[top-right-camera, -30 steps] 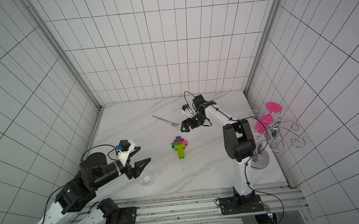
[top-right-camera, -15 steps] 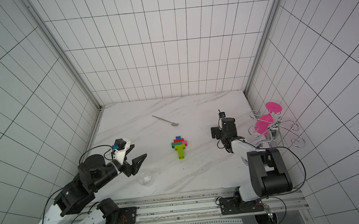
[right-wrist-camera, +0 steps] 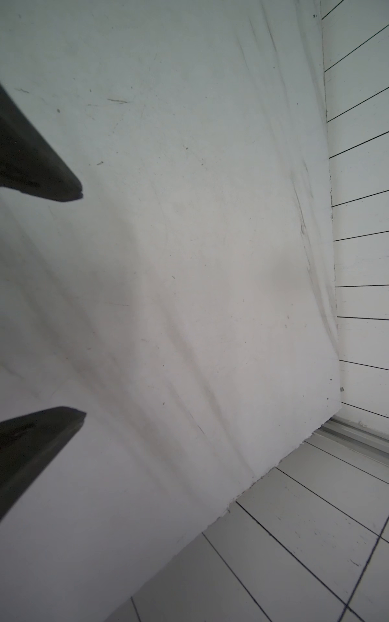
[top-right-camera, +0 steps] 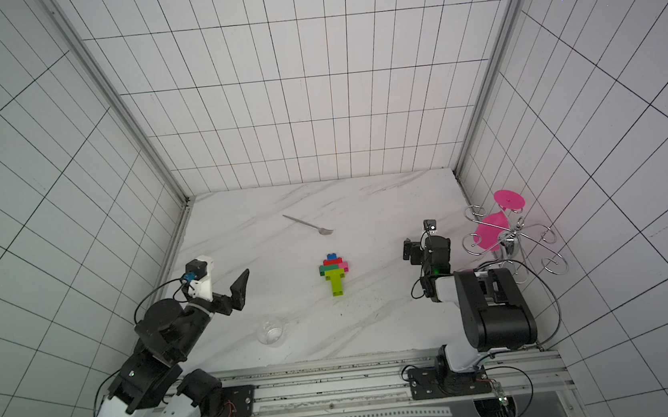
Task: Assemble a spoon with lego
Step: Reset both arms
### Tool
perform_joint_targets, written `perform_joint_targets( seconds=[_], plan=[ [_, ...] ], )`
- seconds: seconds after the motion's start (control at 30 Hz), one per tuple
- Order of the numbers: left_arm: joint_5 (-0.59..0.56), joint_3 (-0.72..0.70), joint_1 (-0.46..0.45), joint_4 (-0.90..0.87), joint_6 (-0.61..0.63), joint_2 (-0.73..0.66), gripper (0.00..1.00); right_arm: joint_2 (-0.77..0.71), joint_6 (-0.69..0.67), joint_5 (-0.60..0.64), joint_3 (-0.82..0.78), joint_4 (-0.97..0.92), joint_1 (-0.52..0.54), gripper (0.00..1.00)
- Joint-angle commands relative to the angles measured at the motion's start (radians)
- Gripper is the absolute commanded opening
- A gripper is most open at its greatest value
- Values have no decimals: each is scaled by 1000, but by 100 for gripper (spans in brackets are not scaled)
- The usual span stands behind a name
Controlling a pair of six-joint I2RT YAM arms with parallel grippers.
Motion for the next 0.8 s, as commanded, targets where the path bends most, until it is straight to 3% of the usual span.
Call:
perform_joint_targets(
  seconds=[0.0,0.07,0.23,0.37,0.43,0.63,0.77],
  plan=[
    [-65,-77,123,261,-80,34,99,-5,-10,-17,23,7,-1,99],
    [-97,-92,221,346,-156,147,99,-4,-8,-17,23,14,-1,99],
    [7,-94,526,524,-370,578,99,-1,-10,-16,20,22,-1,99],
    [-76,-213,540,795,-270,785,99,-3,-12,-16,20,17,-1,99],
    [26,-227,530,816,-211,759,98,-4,-13,-13,21,16,1,99],
    [-124,-312,528,1018,-239,754,99,-3,-14,-8,22,15,5,99],
    [-35,-313,526,1153,-134,837,98,-2,-15,-6,22,17,5,99]
  ],
)
